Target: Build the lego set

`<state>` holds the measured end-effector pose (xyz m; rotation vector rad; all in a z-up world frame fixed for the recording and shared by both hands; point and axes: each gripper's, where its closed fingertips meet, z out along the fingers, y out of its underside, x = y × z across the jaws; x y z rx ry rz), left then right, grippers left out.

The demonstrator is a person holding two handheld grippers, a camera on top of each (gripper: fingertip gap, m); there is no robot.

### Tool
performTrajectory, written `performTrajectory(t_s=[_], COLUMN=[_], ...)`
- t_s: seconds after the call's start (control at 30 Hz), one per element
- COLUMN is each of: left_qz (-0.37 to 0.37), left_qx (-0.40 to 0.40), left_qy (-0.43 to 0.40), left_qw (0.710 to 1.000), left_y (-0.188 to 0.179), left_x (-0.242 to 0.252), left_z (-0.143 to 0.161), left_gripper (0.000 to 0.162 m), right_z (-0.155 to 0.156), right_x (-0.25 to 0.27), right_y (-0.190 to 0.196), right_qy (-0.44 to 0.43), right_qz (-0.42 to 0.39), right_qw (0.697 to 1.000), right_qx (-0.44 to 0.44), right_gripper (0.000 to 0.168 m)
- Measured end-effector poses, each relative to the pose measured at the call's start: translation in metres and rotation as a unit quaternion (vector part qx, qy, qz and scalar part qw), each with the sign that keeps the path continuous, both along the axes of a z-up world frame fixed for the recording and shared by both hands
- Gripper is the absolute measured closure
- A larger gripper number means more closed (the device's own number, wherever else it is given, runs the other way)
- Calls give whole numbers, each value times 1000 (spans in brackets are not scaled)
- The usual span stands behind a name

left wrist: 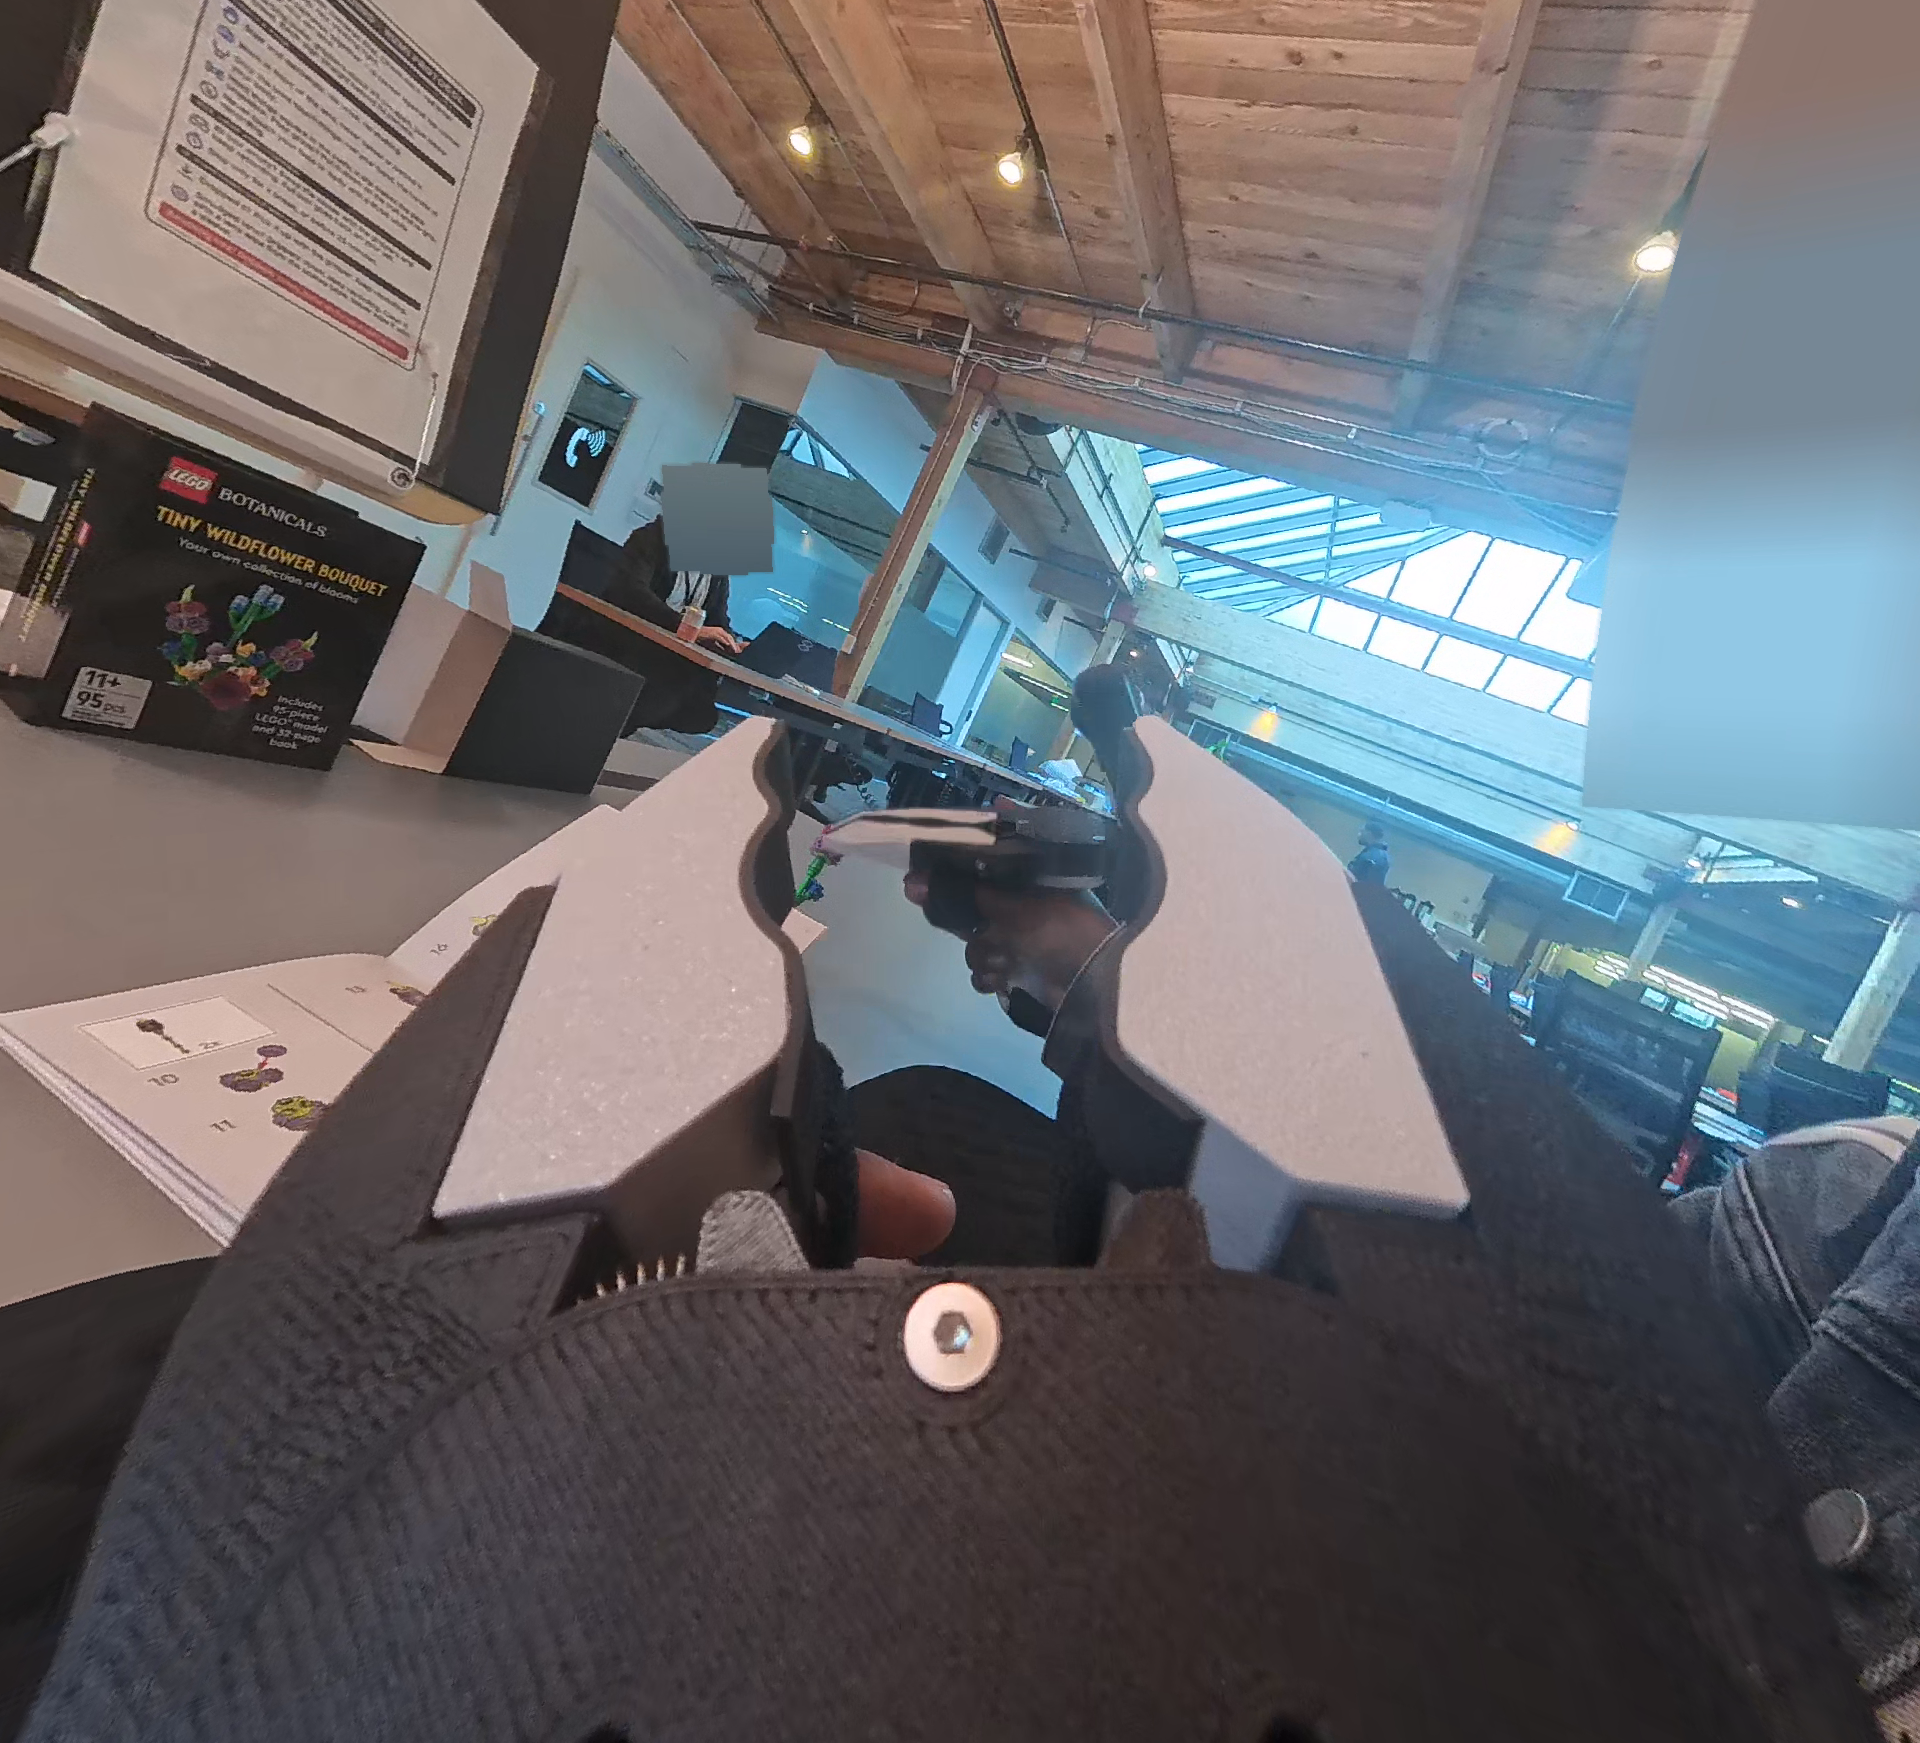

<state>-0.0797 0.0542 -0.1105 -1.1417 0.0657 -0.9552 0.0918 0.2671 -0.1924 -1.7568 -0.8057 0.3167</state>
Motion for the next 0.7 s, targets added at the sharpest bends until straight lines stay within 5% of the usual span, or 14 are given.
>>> performTrajectory(t_s=[0.27, 0.43, 0.57, 0.7], left_qz=[1, -6, -11, 16], left_qx=[0, -1, 5, 44], left_qy=[0, 2, 63, 132], left_qw=[1000, 1000, 998, 990], left_y=[0, -1, 0, 9], left_x=[-1, 1, 12, 14], left_z=[0, -1, 4, 25], left_gripper=[104, 103, 107, 107], right_z=[15, 4, -16, 4], right_x=[4, 10, 11, 23], right_y=[-2, 34, 40, 21], right_qy=[56, 105, 132, 106], right_qz=[38, 79, 137, 178], right_qw=[998, 982, 936, 956], right_qx=[2, -132, -298, -208], right_gripper=[136, 115, 105, 108])
